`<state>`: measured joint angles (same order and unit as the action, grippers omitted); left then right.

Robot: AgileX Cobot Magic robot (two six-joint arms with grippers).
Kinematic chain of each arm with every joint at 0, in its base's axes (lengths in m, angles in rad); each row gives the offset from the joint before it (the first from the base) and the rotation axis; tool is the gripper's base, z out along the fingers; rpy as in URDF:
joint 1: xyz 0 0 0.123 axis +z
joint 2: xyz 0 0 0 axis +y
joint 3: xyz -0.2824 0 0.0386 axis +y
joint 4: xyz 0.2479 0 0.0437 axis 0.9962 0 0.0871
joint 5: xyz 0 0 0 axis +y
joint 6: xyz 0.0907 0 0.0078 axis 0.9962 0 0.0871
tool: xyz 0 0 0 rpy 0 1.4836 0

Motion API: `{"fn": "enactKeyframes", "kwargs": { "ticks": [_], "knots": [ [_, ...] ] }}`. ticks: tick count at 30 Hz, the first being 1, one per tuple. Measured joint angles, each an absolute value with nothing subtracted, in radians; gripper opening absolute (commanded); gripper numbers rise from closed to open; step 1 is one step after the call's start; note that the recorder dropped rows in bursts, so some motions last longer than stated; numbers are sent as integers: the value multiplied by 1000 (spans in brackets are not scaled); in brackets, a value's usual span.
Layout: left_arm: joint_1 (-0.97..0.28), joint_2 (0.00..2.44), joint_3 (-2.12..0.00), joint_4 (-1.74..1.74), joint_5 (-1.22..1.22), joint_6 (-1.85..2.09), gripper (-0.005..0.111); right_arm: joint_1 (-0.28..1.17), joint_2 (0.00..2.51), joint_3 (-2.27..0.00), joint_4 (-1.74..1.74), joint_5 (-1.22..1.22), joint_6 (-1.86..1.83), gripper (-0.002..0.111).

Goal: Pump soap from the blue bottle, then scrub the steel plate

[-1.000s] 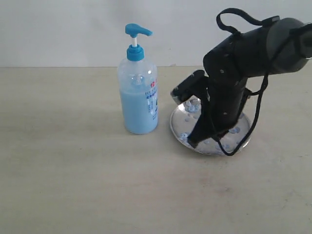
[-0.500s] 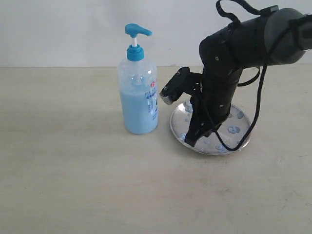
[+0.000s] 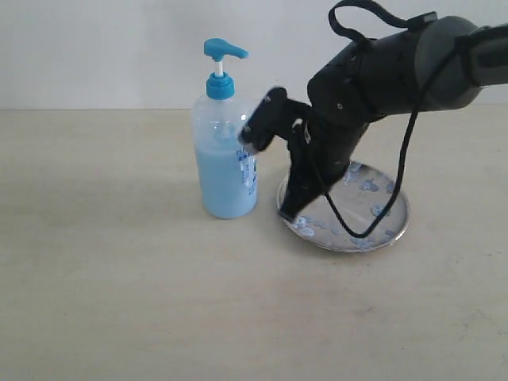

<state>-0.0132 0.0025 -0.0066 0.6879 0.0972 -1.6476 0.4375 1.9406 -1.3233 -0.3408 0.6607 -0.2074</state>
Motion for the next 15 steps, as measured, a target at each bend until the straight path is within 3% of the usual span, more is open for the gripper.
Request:
{"fn": "enactKeyframes", "kwargs": {
  "ticks": [3, 8, 10, 15],
  "knots": [
    [-13, 3, -7, 688, 104, -1648, 4, 390, 1964, -1323, -447, 728, -41, 0],
    [-13, 3, -7, 688, 104, -1648, 4, 307, 1986, -1332, -465, 518, 364, 0],
    [-13, 3, -7, 688, 104, -1648, 4, 323, 1986, -1337, -395, 510, 238, 0],
    [-13, 3, -5, 688, 104, -1648, 4, 369, 1993, -1338, -366, 833, -113, 0]
  ]
}}
